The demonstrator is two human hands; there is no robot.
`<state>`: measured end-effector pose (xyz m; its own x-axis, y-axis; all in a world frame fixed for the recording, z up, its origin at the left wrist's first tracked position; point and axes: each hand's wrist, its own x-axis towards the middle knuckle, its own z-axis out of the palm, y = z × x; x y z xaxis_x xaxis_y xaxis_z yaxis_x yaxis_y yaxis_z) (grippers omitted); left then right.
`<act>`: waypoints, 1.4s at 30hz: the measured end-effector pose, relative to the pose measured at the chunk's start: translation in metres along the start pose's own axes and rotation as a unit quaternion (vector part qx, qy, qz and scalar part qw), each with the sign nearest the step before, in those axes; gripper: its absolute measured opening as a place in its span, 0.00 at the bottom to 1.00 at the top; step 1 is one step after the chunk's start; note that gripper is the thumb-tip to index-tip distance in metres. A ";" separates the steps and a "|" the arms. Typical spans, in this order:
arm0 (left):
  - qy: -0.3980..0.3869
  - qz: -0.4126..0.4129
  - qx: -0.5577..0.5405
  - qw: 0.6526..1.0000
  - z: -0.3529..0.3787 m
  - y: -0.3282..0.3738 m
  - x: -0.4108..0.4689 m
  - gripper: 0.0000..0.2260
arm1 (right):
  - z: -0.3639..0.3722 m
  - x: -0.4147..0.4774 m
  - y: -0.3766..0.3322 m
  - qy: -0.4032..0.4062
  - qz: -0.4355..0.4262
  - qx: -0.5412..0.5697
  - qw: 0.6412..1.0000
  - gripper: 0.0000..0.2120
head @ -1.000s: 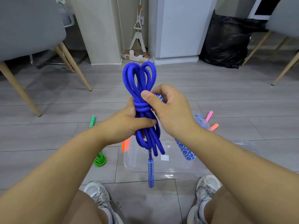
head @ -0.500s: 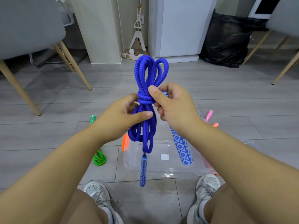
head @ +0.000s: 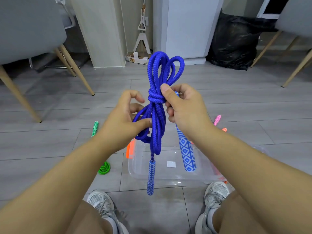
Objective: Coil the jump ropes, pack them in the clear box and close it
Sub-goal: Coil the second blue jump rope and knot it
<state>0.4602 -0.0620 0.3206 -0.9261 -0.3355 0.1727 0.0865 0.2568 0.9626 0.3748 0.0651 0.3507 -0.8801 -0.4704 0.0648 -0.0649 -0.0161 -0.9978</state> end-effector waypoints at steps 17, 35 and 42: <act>0.069 0.153 0.350 0.922 0.005 0.000 -0.001 0.21 | 0.003 0.002 0.002 0.022 -0.013 0.010 1.000 0.09; 0.044 0.170 0.328 0.928 0.001 -0.007 0.004 0.10 | 0.003 0.004 0.001 0.039 -0.017 0.049 0.998 0.09; 0.010 0.108 0.206 0.973 0.002 0.000 -0.001 0.11 | 0.000 0.003 -0.001 0.042 -0.020 0.052 0.998 0.09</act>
<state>0.4602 -0.0595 0.3196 -0.8953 -0.2495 0.3691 0.1199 0.6630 0.7390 0.3725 0.0633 0.3516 -0.9146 -0.3914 0.1020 -0.0563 -0.1265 -0.9904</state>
